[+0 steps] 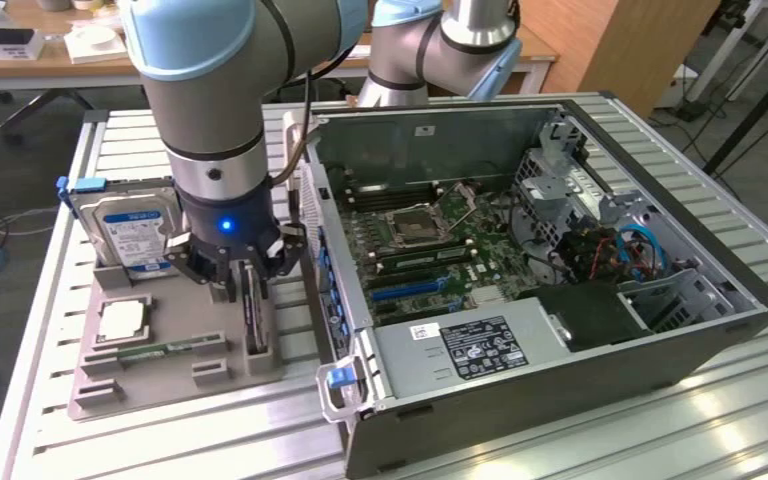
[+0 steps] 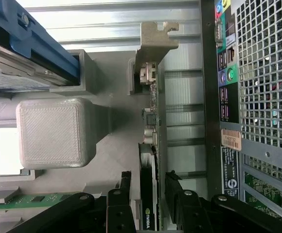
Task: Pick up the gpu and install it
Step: 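Pick up the gpu and move the gpu toward the slot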
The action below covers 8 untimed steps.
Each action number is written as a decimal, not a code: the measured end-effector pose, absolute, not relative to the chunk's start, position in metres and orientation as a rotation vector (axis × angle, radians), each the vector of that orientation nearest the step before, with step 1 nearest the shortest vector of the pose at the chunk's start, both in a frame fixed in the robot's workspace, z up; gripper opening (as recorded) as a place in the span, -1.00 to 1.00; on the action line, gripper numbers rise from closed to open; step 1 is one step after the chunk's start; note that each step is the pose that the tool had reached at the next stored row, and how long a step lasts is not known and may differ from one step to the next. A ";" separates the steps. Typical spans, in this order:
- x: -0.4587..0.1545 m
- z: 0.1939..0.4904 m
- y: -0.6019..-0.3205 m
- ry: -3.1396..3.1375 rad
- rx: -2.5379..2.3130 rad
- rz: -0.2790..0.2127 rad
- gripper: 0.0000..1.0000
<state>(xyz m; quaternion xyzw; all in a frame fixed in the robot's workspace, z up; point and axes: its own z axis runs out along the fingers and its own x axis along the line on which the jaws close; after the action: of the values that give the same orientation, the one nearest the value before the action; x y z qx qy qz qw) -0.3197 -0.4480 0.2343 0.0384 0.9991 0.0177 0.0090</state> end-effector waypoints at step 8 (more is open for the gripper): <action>-0.320 0.233 -0.447 3.121 0.120 0.056 -0.17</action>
<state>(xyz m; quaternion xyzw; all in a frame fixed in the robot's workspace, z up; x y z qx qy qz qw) -0.3198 -0.4467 0.2331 0.0383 0.9991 0.0178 0.0091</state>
